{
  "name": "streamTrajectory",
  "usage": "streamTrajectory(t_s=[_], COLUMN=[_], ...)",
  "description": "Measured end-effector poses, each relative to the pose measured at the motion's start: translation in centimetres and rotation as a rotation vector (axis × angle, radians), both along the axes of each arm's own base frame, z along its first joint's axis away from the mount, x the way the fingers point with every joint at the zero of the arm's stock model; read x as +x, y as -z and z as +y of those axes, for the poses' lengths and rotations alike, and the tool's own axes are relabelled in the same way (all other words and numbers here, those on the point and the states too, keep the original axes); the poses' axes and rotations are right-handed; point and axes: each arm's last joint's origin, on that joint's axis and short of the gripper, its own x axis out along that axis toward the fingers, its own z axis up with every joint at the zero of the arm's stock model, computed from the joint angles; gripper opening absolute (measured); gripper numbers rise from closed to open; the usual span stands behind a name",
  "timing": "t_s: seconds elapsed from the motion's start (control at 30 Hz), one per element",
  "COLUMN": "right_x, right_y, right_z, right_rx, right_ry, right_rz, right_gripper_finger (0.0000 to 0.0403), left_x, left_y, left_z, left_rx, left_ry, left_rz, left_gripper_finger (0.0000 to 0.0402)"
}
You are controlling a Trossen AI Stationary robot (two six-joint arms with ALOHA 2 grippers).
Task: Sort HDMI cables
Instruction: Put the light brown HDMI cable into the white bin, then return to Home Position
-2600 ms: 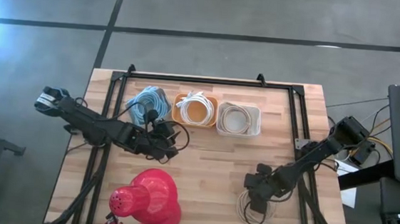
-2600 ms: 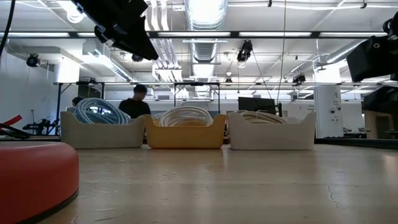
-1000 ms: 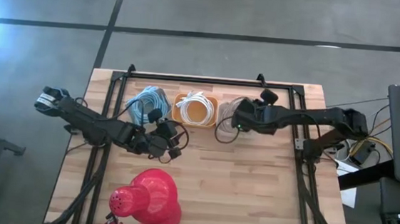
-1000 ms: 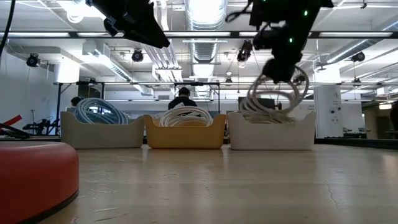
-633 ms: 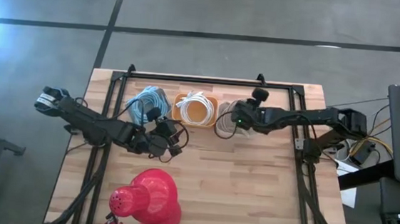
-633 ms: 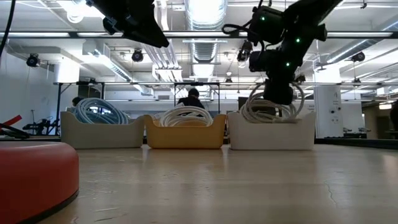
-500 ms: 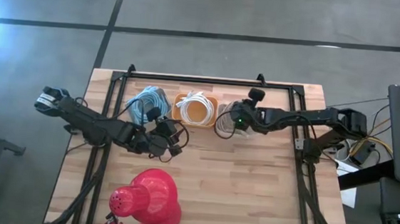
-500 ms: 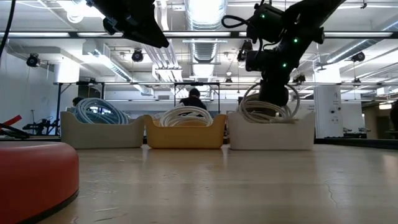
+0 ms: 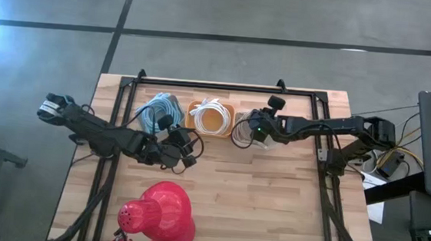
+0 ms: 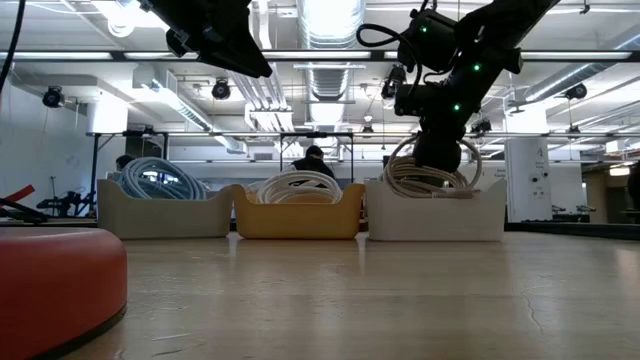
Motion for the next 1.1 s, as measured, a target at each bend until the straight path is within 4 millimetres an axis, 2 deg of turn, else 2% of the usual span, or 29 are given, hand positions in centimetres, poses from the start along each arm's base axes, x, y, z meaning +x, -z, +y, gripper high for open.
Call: streamTrajectory(t_s=[0.13, 0.47, 0.6, 0.8, 1.1], right_x=[0.0, 0.0, 0.0, 0.0, -1.8], right_y=[0.0, 0.0, -0.3, -2.7, -6.6], right_z=[0.1, 0.1, 0.3, 0.4, 1.2], right_rx=[0.013, 0.046, 0.111, 0.150, 0.148], right_ry=[-0.004, 0.054, 0.045, 0.011, 0.002], right_rz=[-0.011, -0.090, -0.140, -0.212, -0.309], right_gripper_finger=[0.0039, 0.0109, 0.0128, 0.0140, 0.0129], left_x=[0.0, 0.0, 0.0, 0.0, 0.0], left_y=[0.0, 0.0, 0.0, 0.0, 0.0], left_z=[0.0, 0.0, 0.0, 0.0, 0.0], left_rx=[0.000, 0.000, 0.006, 0.015, 0.017], left_ry=[0.000, 0.000, 0.003, 0.008, 0.008], left_rz=[0.000, 0.000, 0.006, 0.014, 0.017], left_gripper_finger=[0.0177, 0.0177, 0.0177, 0.0177, 0.0177])
